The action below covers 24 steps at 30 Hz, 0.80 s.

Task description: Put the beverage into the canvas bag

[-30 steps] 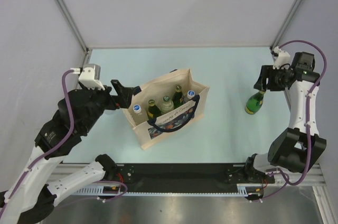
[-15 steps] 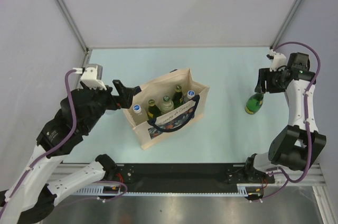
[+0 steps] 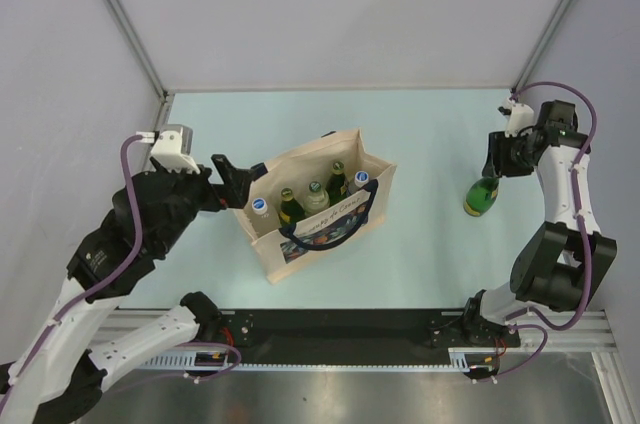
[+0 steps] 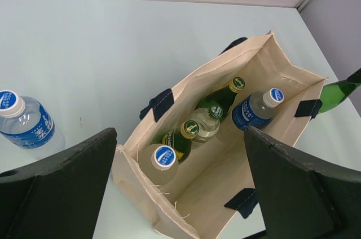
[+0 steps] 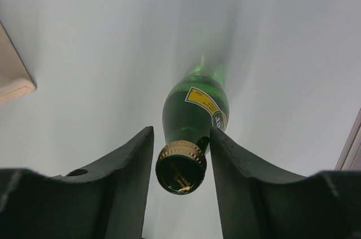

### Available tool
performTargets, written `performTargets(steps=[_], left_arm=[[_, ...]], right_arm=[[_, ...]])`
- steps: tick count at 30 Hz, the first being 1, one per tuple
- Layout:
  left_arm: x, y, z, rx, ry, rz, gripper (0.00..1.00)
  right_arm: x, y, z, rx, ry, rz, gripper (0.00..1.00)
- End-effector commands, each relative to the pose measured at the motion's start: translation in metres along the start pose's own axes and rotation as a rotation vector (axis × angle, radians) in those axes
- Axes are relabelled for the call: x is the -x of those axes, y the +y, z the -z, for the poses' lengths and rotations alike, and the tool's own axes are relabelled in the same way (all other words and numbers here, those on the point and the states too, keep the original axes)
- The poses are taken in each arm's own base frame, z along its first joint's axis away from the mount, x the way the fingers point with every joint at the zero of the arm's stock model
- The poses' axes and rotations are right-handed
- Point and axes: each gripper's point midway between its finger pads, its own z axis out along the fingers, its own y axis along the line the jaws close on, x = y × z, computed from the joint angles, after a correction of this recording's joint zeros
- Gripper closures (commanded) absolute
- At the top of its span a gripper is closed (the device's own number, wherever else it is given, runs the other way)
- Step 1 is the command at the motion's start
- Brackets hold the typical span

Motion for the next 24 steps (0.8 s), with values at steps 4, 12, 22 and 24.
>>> performTargets(steps=[4, 12, 22, 24], left_arm=[[-0.0017, 0.0005, 0.0041, -0.007, 0.003, 0.028, 0.0], [-0.0028, -0.0003, 0.0057, -0.011, 0.008, 0.04, 0.0], [-0.004, 0.0005, 0.0067, -0.01, 0.014, 0.039, 0.0], [-0.0072, -0.0012, 0.0047, -0.014, 0.029, 0.039, 0.0]], right_arm=[[0.003, -0.0006, -0.0001, -0.006, -0.02, 0.033, 0.58], [0.0007, -0.0022, 0.0023, -0.026, -0.016, 0.044, 0.51], [0.007, 0.0008, 0.0056, -0.032, -0.036, 0.082, 0.62], [0.0101, 0.0045, 0.0084, -0.027, -0.047, 0.097, 0.8]])
